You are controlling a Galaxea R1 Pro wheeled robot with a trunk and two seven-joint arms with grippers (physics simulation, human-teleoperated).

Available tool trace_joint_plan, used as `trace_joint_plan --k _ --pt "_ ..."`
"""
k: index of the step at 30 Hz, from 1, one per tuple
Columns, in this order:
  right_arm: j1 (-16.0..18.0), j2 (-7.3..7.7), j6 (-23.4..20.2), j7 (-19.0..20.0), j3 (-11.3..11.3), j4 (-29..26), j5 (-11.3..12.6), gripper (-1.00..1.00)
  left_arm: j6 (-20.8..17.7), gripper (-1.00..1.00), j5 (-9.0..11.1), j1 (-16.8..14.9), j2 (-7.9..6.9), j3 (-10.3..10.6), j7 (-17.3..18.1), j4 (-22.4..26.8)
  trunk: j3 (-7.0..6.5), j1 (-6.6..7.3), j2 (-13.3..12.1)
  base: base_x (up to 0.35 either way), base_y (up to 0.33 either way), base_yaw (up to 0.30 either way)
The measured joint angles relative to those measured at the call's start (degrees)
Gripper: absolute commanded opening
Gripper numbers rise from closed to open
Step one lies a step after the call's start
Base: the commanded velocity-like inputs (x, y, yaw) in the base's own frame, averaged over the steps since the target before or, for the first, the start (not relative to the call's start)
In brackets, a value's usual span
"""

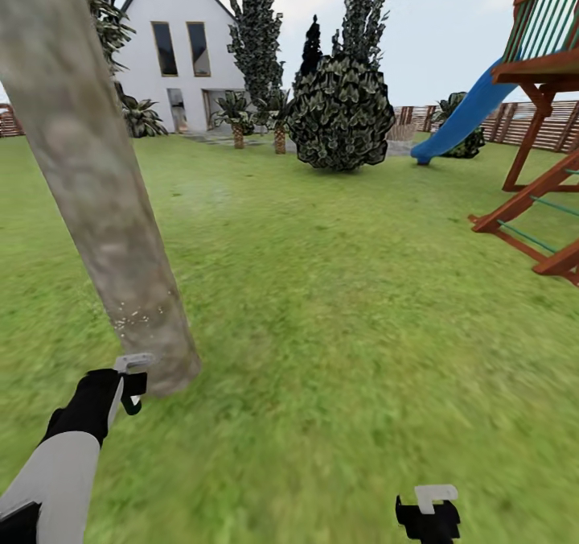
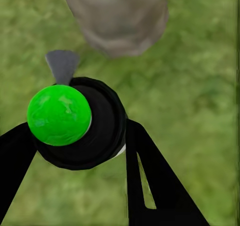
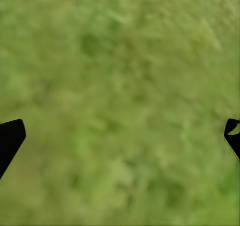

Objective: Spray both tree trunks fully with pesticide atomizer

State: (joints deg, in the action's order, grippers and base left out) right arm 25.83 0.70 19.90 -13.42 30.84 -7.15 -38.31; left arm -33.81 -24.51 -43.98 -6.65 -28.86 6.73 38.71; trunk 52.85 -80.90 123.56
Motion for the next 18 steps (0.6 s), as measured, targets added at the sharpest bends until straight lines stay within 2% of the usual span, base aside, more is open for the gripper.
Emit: trace_joint_plan --k 13,18 --pt "0.03 0.00 0.07 0.00 0.03 -0.08 0.06 1.00 0.01 -1.00 -0.01 0.00 -0.06 -0.04 0.00 0.05 0.00 -0.01 0.00 0.203 -0.214 0.003" --pt "0.00 0.00 0.04 -0.01 0.02 -0.05 0.01 1.00 -0.01 -1.00 -0.01 0.01 -0.07 -0.03 0.00 0.14 0.00 -0.01 0.00 0.117 -0.256 0.207"
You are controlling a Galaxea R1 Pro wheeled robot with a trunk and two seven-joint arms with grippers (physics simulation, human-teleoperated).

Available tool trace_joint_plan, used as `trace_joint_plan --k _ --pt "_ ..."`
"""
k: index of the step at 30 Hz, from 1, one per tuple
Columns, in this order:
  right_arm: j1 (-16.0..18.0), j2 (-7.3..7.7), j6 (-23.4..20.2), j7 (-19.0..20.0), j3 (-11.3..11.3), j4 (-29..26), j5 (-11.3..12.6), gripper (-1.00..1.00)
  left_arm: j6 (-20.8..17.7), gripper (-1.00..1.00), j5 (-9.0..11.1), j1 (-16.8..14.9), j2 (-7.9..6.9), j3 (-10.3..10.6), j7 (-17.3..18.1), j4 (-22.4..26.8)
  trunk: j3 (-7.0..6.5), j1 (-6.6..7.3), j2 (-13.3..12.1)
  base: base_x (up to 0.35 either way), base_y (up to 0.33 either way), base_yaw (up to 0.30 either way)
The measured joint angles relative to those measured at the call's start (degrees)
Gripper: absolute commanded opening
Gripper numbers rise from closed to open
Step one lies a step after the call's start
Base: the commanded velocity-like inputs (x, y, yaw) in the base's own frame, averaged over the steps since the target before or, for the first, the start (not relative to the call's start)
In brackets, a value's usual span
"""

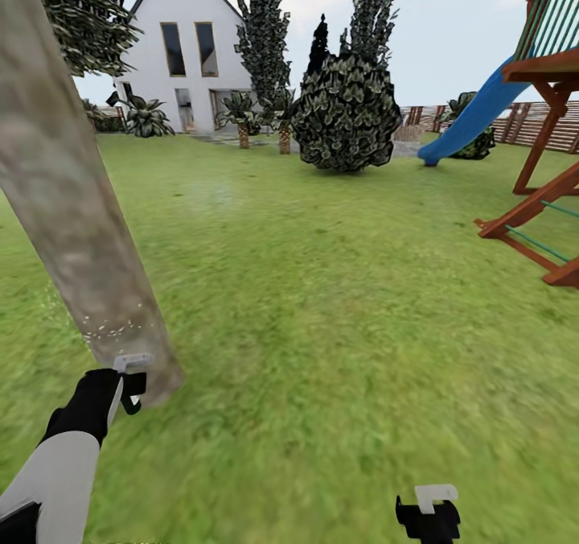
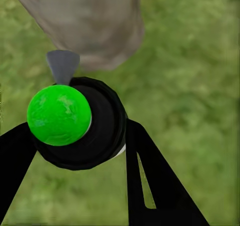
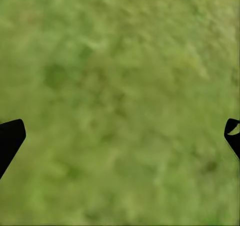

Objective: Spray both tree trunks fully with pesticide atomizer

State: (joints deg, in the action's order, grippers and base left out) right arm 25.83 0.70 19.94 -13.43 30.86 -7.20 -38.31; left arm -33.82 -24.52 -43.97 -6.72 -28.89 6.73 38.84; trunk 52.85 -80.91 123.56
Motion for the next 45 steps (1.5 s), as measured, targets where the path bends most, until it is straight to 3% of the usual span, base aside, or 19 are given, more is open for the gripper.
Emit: trace_joint_plan --k 11,16,20,23,36,45 --pt "0.04 0.00 -0.03 0.02 0.00 0.04 0.06 1.00 -0.80 -1.00 0.22 -0.98 0.13 0.12 0.36 0.12 0.00 -0.01 0.00 -0.033 -0.137 0.276" --pt "0.03 0.00 -0.04 0.02 0.02 0.06 0.07 1.00 -5.49 -1.00 0.39 -6.90 0.70 0.52 0.69 0.14 -0.01 -0.01 0.00 -0.001 -0.001 0.276" --pt "0.00 0.00 -0.04 0.02 0.01 0.01 0.06 1.00 -7.08 -1.00 -0.13 -10.30 0.89 0.64 0.58 0.07 0.00 -0.01 0.00 0.000 0.000 0.167" --pt "0.02 0.01 -0.04 0.02 0.01 -0.03 0.06 1.00 -7.84 -1.00 -0.42 -10.23 0.29 0.76 0.52 0.18 0.00 0.00 0.00 0.129 -0.060 0.010" --pt "0.00 0.09 -0.04 0.01 0.00 -0.02 -0.03 1.00 -7.83 -1.00 -0.46 -9.94 0.54 1.00 0.37 0.18 0.00 0.01 0.00 0.210 -0.202 0.000" --pt "0.02 0.09 -0.04 0.00 0.00 0.02 -0.03 1.00 -7.89 -1.00 -0.45 -9.94 0.64 0.92 0.34 0.17 0.00 -0.01 0.00 0.030 -0.269 0.000"
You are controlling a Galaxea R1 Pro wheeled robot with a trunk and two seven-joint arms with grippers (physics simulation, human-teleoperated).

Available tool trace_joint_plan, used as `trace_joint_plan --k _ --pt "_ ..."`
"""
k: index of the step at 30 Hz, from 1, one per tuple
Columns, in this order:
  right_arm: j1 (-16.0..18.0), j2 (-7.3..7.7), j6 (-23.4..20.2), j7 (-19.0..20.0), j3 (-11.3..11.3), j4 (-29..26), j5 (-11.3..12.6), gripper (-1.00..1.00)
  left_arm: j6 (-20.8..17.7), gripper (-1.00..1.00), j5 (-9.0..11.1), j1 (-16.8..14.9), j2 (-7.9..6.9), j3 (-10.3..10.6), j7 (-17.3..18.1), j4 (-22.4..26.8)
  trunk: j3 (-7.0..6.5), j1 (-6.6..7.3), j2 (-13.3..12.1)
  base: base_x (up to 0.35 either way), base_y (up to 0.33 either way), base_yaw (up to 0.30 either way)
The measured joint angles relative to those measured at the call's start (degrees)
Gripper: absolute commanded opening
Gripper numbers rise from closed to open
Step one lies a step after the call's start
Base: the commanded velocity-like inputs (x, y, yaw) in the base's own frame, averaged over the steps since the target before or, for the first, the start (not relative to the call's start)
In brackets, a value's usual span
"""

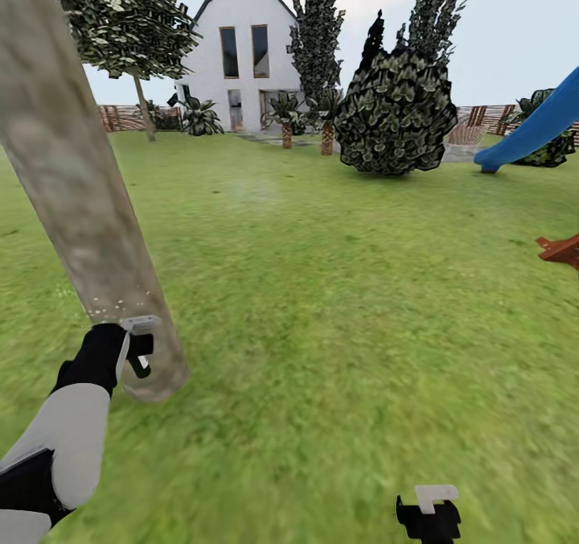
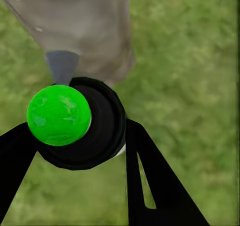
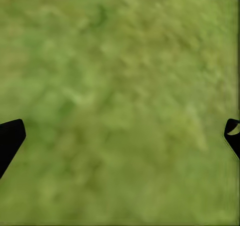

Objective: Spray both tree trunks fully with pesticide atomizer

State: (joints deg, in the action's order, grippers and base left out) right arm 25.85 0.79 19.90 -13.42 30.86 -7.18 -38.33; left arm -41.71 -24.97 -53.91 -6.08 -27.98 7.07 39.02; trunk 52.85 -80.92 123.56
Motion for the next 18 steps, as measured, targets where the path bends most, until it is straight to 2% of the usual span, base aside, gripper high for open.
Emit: trace_joint_plan --k 10,18 --pt "-0.04 -0.03 0.00 0.00 0.00 -0.04 0.08 1.00 0.07 -1.00 -0.07 0.00 0.06 0.02 -0.09 0.00 0.00 0.02 0.00 0.172 -0.242 0.003" --pt "0.00 -0.09 -0.01 0.00 -0.02 0.04 0.05 1.00 0.05 -1.00 -0.19 0.01 -0.01 0.13 -0.08 0.02 0.00 0.01 0.00 0.144 -0.249 0.235"
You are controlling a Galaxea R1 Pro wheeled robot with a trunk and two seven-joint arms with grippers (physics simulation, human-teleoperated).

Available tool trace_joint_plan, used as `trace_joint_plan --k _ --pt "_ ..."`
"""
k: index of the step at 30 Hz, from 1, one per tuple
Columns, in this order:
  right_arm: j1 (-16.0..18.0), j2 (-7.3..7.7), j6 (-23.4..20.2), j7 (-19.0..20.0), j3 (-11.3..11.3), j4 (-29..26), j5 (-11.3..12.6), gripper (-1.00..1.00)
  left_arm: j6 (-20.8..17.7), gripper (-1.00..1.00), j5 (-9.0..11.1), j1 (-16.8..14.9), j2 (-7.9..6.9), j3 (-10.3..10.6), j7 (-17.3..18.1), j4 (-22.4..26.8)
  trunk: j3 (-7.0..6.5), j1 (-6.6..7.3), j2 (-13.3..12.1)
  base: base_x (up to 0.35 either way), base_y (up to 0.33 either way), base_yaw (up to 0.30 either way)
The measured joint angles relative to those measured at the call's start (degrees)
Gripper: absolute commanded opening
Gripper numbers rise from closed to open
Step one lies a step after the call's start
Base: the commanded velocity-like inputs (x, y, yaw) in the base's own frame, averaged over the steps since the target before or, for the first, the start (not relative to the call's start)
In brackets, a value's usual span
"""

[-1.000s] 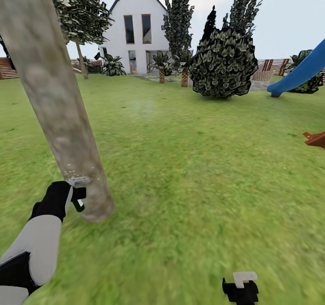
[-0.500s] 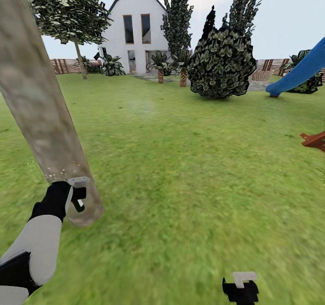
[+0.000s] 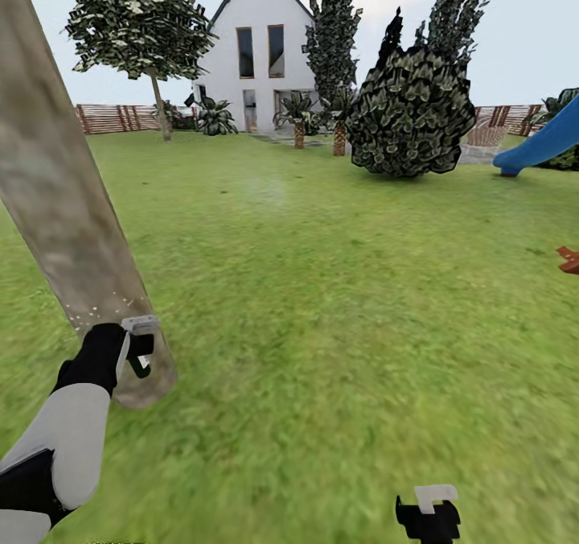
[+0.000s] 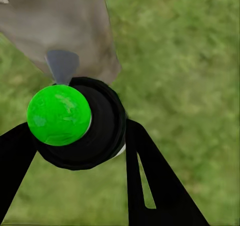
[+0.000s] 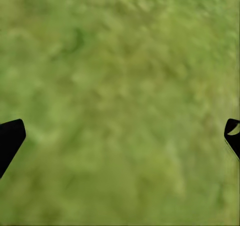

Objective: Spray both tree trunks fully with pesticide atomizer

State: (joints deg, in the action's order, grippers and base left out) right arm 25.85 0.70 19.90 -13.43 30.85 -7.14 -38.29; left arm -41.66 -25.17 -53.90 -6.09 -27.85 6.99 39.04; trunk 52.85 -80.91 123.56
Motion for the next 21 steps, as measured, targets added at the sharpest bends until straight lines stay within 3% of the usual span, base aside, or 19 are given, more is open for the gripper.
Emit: trace_joint_plan --k 6,15,21 --pt "-0.01 0.00 0.00 0.00 0.01 0.00 -0.03 1.00 0.01 -1.00 -0.14 0.16 -0.32 -0.05 -0.06 -0.11 0.00 0.00 0.00 0.174 -0.245 0.278" --pt "0.01 0.00 0.00 0.00 -0.04 0.00 -0.04 1.00 0.27 -1.00 0.16 4.94 -0.25 -0.03 -0.07 -0.10 0.00 0.01 0.00 0.191 -0.233 0.275" --pt "-0.01 0.00 0.01 0.01 0.01 -0.01 -0.03 1.00 0.29 -1.00 0.09 5.00 -0.10 -0.04 -0.10 -0.17 0.00 0.01 0.00 0.229 -0.204 0.046"
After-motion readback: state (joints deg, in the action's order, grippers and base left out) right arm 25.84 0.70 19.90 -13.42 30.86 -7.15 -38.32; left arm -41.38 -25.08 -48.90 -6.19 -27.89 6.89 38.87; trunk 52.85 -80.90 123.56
